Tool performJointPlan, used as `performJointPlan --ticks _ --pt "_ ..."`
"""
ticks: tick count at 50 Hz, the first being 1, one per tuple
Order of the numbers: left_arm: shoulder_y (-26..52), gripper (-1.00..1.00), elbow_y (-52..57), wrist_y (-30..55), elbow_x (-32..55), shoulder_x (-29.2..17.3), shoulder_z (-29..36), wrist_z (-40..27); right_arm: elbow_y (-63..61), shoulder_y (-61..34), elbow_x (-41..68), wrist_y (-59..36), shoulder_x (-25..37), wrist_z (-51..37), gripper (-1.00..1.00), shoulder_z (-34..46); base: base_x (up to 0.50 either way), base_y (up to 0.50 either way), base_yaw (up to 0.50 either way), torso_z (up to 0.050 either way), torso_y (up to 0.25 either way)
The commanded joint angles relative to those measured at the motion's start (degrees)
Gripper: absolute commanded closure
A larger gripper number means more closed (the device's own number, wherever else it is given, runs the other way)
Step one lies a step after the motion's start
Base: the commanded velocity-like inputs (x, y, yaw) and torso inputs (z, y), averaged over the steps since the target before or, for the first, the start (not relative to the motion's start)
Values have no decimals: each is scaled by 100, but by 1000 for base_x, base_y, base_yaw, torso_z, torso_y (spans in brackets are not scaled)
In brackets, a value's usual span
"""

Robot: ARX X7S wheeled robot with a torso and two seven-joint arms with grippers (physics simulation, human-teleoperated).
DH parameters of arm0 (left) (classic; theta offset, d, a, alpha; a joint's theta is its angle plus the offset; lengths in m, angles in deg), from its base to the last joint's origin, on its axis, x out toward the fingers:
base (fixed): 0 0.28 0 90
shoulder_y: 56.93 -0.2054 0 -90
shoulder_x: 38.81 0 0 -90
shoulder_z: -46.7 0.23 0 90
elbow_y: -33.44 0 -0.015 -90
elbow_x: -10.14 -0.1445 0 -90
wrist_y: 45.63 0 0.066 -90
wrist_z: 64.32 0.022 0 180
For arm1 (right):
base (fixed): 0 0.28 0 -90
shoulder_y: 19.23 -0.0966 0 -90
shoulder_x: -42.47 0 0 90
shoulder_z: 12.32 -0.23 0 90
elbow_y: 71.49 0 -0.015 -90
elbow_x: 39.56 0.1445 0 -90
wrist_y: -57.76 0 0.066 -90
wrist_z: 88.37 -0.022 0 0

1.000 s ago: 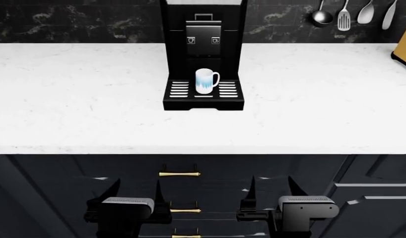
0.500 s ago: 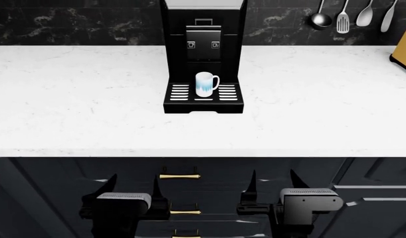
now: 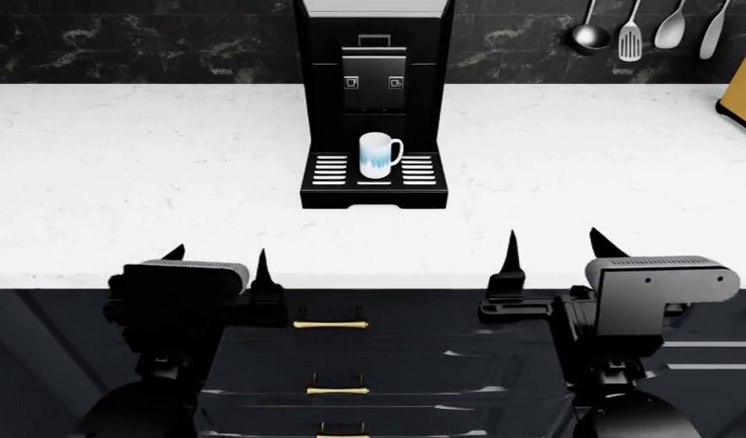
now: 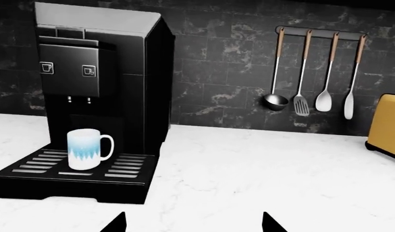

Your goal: Press the button on the coffee machine to serve coffee.

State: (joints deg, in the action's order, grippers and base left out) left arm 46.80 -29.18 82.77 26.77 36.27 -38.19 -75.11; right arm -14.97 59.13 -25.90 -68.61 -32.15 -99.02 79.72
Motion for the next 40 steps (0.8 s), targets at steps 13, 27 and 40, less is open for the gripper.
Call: performJointPlan --ticks 13,27,40 --pt "393 -100 -226 385 140 -237 -261 -3 -321 -107 225 -480 368 53 -100 -442 36 0 0 0 0" --pt "346 -100 -329 274 116 -248 -231 -31 -287 -43 162 -429 435 2 -100 -420 235 0 0 0 0" --pt "332 -100 -396 206 119 -288 -207 -20 -269 10 181 -389 449 -17 -100 -426 312 3 0 0 0"
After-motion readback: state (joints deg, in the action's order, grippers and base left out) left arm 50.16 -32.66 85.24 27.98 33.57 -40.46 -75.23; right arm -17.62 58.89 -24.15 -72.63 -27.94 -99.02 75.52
